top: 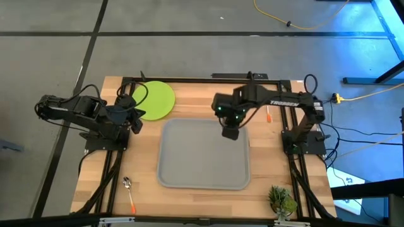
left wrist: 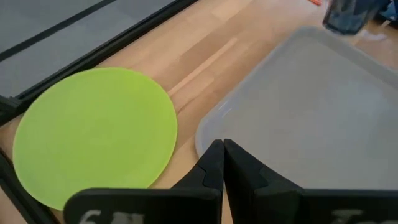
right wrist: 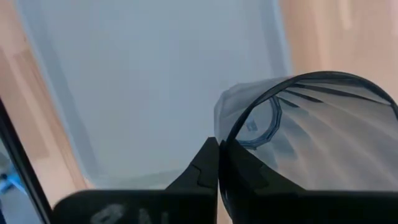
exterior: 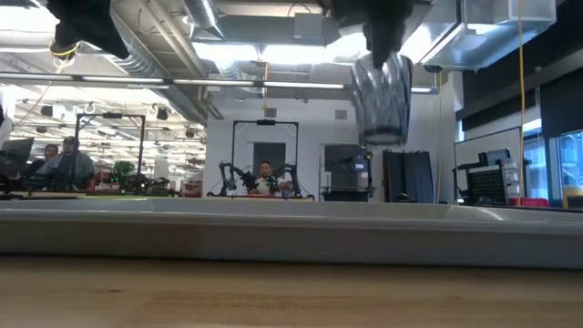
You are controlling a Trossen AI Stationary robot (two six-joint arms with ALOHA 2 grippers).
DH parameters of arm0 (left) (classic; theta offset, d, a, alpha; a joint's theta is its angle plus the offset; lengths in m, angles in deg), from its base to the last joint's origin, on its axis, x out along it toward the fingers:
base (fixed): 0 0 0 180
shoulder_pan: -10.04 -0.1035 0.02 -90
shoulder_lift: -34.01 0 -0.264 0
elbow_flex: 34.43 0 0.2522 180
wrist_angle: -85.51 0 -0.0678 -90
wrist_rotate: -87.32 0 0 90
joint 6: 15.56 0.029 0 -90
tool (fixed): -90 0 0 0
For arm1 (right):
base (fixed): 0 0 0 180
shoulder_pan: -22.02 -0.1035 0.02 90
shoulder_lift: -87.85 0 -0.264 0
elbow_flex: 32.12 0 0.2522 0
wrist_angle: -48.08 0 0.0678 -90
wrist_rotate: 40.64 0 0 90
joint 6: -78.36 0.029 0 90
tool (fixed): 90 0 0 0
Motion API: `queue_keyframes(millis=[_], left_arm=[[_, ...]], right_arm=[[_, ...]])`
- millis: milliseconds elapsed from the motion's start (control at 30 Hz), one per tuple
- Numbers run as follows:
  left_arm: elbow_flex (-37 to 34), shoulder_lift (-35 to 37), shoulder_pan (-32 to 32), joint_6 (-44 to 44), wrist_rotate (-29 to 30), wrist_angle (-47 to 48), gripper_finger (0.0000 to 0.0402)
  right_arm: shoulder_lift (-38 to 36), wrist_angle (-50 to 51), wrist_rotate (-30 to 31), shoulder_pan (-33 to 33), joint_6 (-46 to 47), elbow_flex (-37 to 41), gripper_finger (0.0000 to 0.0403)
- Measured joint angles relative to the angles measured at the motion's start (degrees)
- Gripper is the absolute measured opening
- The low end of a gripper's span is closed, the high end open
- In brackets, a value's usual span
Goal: Pick and place plate/cup/fork/spoon on tray
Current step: Put the black cup on the gray tray
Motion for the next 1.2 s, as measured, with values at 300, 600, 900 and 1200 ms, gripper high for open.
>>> queue_keyframes(millis=[300,600,900,1200], left_arm=[[0.00,0.00,0.02,1.30,0.02,0.00,0.0000],[0.00,0.00,0.00,2.07,0.02,-0.06,0.0000],[0.00,0.00,0.00,1.92,0.02,-0.07,0.0000],[0.00,0.00,0.00,1.94,0.02,-0.04,0.0000]], right_arm=[[-2.64,-10.47,4.32,-3.58,11.03,18.76,0.0011],[-2.75,-19.85,2.65,-3.64,10.75,25.43,0.0011],[-2.62,-19.41,2.34,-3.61,9.36,25.53,0.0045],[-2.57,-18.46,2.32,-3.61,9.44,24.52,0.0075]])
